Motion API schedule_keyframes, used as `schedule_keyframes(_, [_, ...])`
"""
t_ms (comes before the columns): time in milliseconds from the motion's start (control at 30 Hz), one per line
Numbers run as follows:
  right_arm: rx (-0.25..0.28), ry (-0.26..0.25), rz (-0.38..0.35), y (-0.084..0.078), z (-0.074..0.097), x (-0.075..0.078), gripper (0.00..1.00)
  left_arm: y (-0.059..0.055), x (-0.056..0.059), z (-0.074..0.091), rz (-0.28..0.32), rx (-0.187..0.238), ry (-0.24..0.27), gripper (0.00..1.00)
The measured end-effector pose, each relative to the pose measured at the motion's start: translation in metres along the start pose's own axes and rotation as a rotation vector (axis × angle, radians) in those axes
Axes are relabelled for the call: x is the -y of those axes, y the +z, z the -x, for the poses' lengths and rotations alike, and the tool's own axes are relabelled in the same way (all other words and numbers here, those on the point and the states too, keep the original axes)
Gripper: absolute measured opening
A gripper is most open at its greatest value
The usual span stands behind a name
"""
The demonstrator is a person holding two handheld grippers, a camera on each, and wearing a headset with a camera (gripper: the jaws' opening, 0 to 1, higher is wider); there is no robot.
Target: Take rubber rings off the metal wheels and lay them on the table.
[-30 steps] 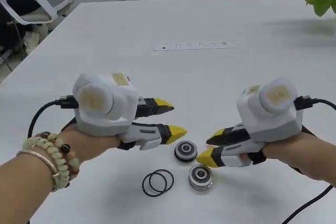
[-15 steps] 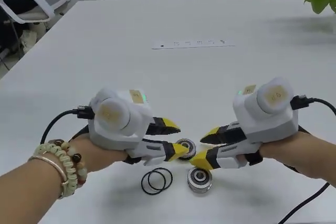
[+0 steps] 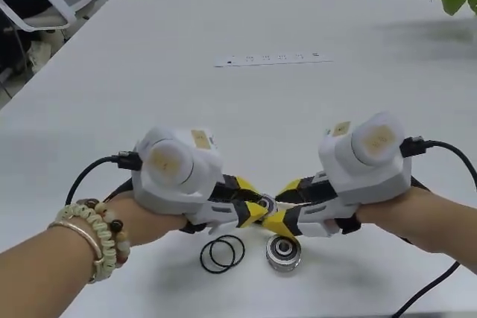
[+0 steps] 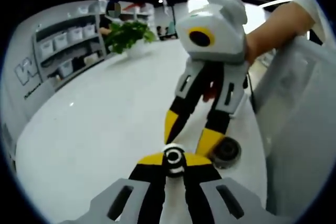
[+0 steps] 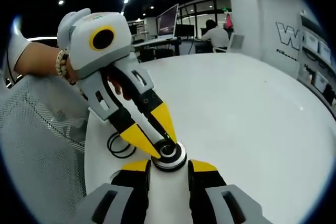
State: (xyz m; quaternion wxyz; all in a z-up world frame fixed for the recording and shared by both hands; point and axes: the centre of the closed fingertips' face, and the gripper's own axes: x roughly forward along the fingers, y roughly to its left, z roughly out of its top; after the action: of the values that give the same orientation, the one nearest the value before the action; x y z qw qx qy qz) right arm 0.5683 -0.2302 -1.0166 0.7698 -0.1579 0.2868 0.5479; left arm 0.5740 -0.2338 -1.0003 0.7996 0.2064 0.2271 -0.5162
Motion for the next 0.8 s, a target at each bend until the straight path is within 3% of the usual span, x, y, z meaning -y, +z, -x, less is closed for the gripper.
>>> schedule_keyframes(400, [-0.021,0.008,0.047,-0.0023,0.0036,0.0006,0.19,0.001,-0.0014,-0.0011,0.027,0.014,0.006,0.13])
schedule_keyframes(633, [-0.038,0.012,0.036,-0.0054,0.0059,0.001,0.15,0.0013,-0.0014,-0.0008,0.032,0.024,0.012,0.13])
schedule_keyframes(800, [-0.034,-0.006,0.033,-0.0052,0.0049,0.0033,0.19,0.0014,-0.0015,-0.0009,0.036,0.024,0.015,0.13])
